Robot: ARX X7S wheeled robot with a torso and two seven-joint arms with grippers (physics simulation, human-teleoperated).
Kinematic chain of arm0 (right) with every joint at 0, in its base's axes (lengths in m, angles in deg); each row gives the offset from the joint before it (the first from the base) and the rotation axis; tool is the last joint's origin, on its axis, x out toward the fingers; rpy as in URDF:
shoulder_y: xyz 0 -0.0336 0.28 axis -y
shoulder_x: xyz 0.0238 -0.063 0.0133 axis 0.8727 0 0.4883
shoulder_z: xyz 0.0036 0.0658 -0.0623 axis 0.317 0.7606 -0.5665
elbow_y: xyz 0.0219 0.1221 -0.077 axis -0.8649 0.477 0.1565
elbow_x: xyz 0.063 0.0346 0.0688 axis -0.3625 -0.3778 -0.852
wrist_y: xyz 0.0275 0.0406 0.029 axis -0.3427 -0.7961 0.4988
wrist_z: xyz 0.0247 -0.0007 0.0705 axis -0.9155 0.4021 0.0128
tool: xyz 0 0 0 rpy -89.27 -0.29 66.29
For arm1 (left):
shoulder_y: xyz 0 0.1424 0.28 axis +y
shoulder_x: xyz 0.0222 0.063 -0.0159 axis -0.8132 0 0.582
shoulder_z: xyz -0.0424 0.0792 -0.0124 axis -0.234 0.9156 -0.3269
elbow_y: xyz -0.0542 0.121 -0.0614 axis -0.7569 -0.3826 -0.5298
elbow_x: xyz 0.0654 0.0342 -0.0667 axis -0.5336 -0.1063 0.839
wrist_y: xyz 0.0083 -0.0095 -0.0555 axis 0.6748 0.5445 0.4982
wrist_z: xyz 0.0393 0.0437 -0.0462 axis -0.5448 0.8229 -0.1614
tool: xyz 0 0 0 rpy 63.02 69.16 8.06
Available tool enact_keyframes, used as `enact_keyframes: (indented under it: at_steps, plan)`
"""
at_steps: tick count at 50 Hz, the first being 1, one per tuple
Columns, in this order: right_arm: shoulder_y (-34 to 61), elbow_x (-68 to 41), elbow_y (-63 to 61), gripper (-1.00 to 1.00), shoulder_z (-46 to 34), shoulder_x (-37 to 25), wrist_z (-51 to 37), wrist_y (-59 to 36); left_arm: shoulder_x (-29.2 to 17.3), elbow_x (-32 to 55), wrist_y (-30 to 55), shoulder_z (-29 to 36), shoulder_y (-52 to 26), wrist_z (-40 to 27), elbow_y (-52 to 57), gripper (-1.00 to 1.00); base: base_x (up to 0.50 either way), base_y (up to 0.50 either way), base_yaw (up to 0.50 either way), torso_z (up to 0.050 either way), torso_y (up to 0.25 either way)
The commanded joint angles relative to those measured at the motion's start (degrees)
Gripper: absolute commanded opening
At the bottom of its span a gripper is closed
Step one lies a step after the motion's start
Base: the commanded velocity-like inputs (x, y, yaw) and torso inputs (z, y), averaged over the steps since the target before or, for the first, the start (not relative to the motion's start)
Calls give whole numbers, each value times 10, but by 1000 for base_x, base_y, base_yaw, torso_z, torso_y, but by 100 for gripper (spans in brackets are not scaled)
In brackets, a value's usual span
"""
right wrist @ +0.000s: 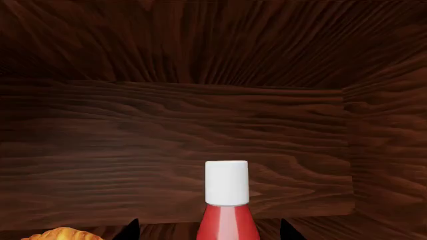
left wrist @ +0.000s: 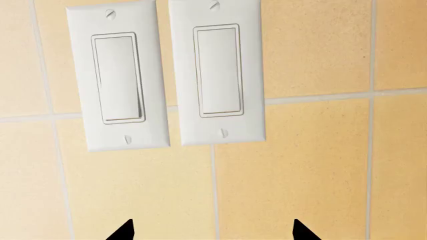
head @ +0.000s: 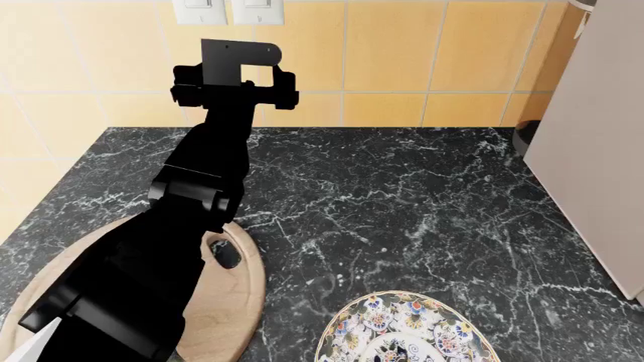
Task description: Pick the fish from the plate and place it on the cutting board. Then pick the condiment bottle from the cabinet and place it next to the cutting board.
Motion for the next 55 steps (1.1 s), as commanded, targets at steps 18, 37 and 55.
enact_keyframes:
  at_steps: [18, 37, 55]
  plan:
    - [-60, -2, 22, 100, -5, -19, -7, -3, 0, -1, 0, -2, 0, 3, 0, 100, 0, 0, 0, 0, 0]
    - [-102, -49, 142, -100, -14, 9, -31, -93, 0, 0, -1, 0, 0, 2, 0, 100, 0, 0, 0, 0, 0]
    - [-105, -56, 144, -100, -14, 12, -34, -92, 0, -2, -1, 0, 1, 1, 0, 100, 0, 0, 2, 0, 0]
